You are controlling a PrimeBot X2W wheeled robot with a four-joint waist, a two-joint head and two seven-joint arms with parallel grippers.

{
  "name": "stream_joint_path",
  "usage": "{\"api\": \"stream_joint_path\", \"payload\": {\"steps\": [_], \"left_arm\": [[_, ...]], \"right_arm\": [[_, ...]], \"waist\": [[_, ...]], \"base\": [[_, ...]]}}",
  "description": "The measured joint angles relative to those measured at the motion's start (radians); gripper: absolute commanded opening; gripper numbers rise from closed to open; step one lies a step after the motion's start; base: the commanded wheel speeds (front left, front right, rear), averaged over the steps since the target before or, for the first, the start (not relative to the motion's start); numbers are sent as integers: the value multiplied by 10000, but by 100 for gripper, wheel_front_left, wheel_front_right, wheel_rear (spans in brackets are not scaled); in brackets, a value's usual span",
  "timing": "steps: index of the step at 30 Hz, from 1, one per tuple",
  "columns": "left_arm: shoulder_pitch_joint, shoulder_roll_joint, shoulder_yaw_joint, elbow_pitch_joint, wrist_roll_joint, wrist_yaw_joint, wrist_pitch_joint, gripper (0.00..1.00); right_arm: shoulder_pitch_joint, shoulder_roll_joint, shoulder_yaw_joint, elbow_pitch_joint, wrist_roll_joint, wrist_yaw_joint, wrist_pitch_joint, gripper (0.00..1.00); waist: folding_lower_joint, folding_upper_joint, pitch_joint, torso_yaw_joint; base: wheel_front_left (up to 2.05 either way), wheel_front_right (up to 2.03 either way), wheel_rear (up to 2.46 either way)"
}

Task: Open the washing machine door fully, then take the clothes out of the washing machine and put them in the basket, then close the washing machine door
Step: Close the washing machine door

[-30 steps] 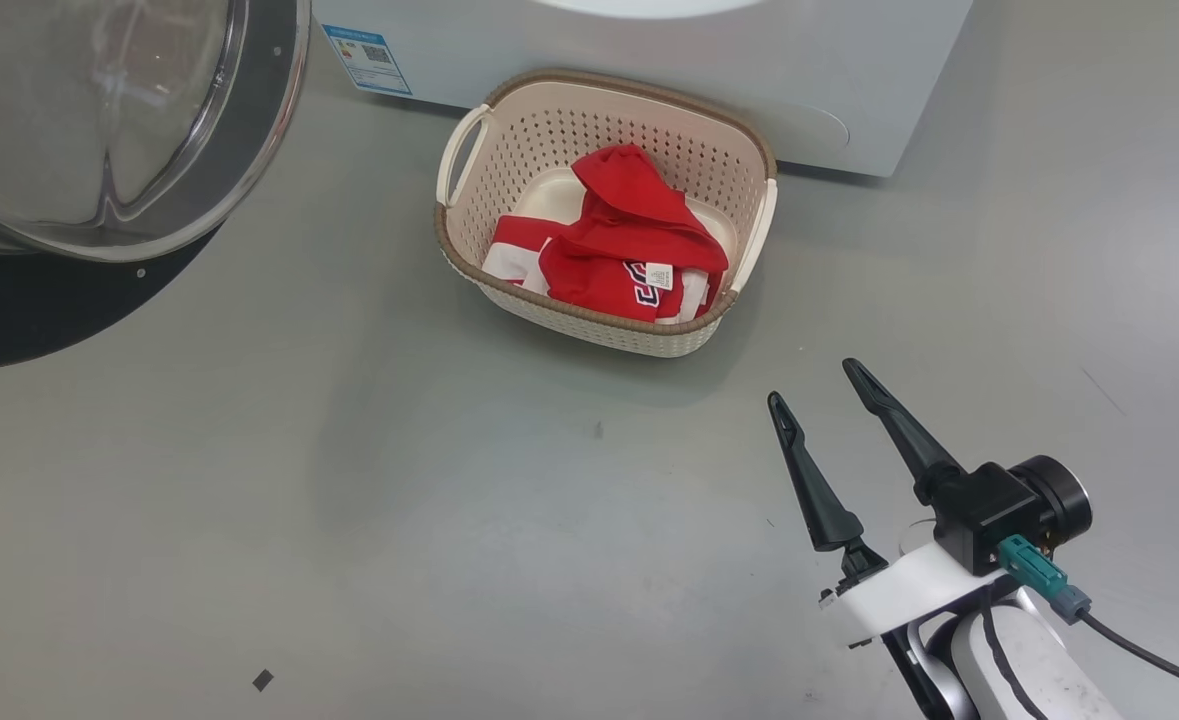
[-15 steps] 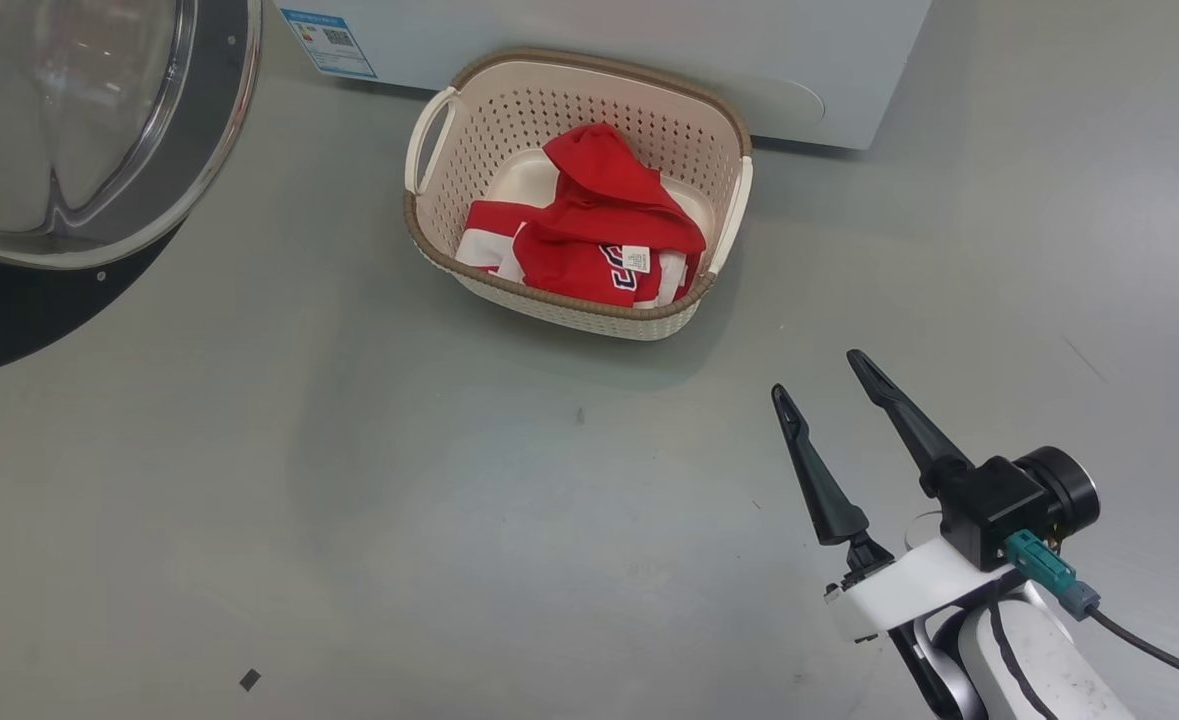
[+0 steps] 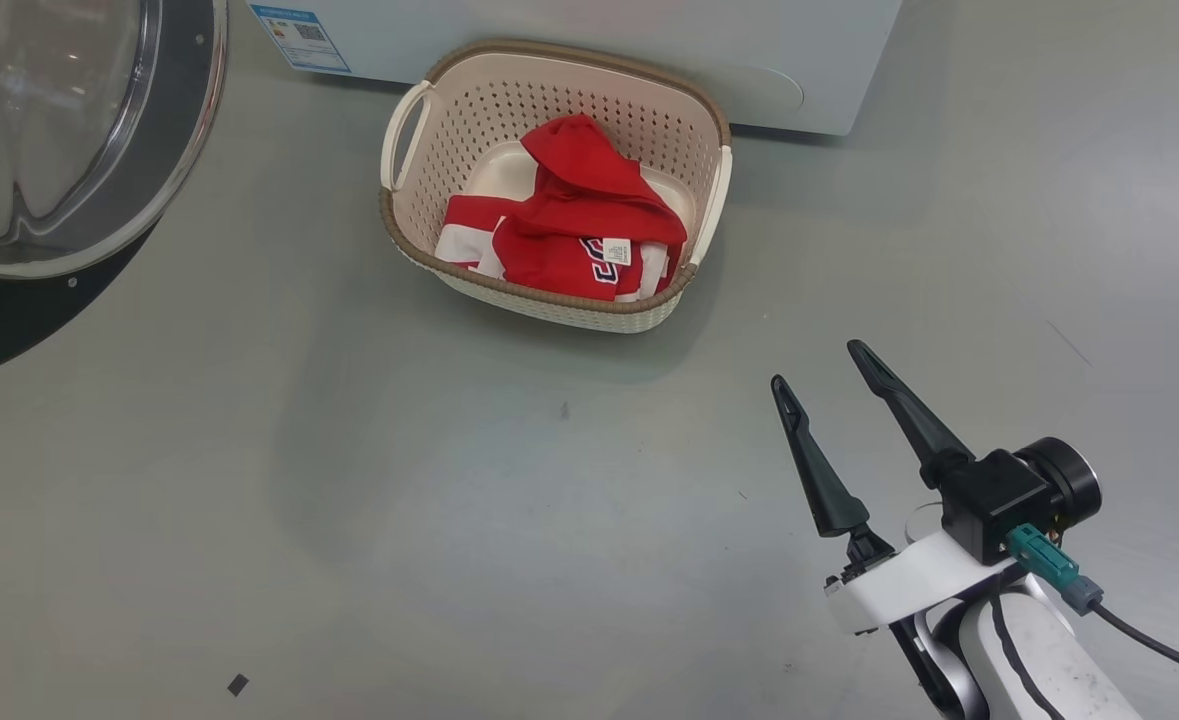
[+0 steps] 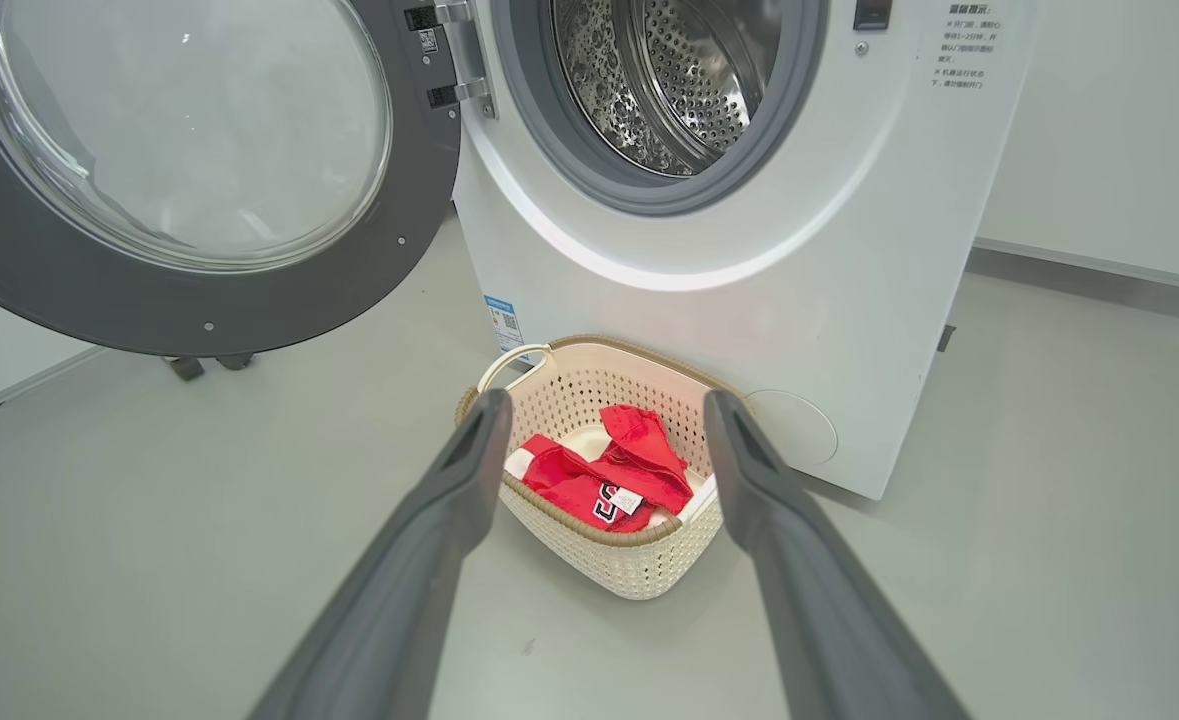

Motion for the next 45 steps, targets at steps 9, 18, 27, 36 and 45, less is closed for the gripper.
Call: {"api": "stream_joint_path", "payload": {"steps": [9, 18, 27, 36, 45], "left_arm": [[-726, 184, 268, 922, 244, 0, -81, 0], [-1179, 347, -130, 1064, 385, 0, 163, 0], [-1331, 435, -184, 1220, 426, 0, 316, 0], [-1380, 430, -290, 1369, 424, 0, 627, 0], [-1377, 224, -454, 1453, 426, -205, 890, 0]], "right_arm": [[-30, -10, 2, -12, 0, 0, 0, 100], [-76, -12, -2, -15, 0, -2, 0, 100], [-177, -12, -8, -12, 0, -2, -2, 100], [-182, -2, -6, 56, 2, -2, -15, 100], [-185, 79, -63, 234, 38, -31, -77, 100]], "waist": [[0, 0, 46, -136], [0, 0, 82, -231], [0, 0, 53, -228], [0, 0, -42, -160], [0, 0, -272, -60]], "base": [[0, 0, 0], [0, 0, 0], [0, 0, 0], [0, 0, 0], [0, 0, 0]]}}
